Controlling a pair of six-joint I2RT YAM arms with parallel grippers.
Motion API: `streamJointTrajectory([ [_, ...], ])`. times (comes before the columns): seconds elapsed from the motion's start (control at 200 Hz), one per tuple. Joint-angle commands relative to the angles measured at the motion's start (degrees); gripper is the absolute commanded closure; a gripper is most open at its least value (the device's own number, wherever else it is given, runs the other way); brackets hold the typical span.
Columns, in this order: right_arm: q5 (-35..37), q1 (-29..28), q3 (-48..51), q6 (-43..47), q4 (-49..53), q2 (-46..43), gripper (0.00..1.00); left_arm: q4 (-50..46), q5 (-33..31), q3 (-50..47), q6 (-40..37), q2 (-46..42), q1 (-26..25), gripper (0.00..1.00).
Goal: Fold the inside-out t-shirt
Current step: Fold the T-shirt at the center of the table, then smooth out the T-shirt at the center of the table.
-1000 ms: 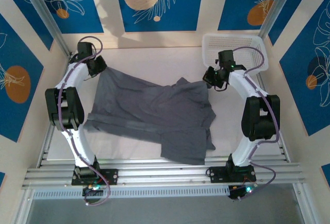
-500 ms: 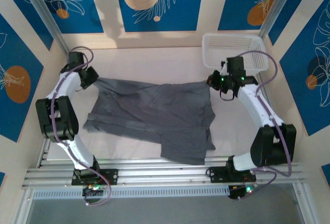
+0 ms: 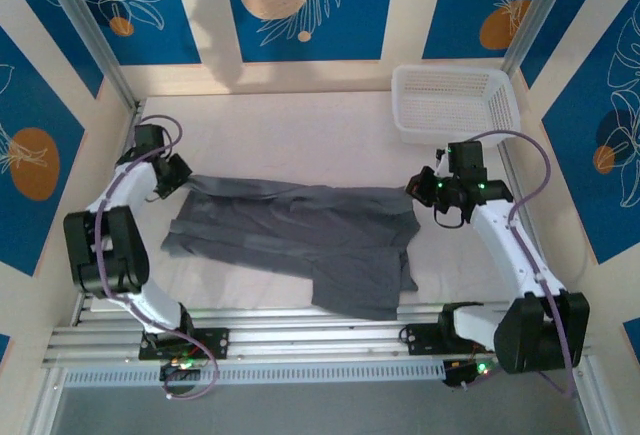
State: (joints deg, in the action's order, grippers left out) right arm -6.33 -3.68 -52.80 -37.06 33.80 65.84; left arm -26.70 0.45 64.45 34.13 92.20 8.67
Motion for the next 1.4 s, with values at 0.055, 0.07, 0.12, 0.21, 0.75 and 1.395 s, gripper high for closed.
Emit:
streamJointTrajectory([
  [0.055,-1.3,-0.6,9.9,-2.7,-0.5,-1.8,1.00,0.4,-4.6,-7.1,1.4,-4.7,0.8,1.00],
  [0.07,-1.3,-0.7,11.0,-2.9,-1.0,-1.8,1.00,0.8,-4.7,-7.7,1.3,-4.6,0.8,1.00],
  [0.12,-1.4,-0.8,14.1,-3.5,-2.2,-1.9,1.00,1.8,-5.1,-9.5,1.2,-3.7,0.7,1.00],
  [0.21,-3.5,-0.8,16.3,-3.1,-2.4,-2.5,0.83,3.4,-3.6,-10.8,0.2,-2.4,0.8,0.91],
  [0.75,7.6,0.1,-0.7,2.6,-1.8,17.3,0.51,0.5,-2.1,-13.7,-0.2,-22.9,-14.5,0.53],
  [1.395,9.0,-1.8,4.1,1.1,-1.8,19.0,0.39,-0.4,-3.0,-16.7,-0.7,-21.7,-19.0,0.52],
])
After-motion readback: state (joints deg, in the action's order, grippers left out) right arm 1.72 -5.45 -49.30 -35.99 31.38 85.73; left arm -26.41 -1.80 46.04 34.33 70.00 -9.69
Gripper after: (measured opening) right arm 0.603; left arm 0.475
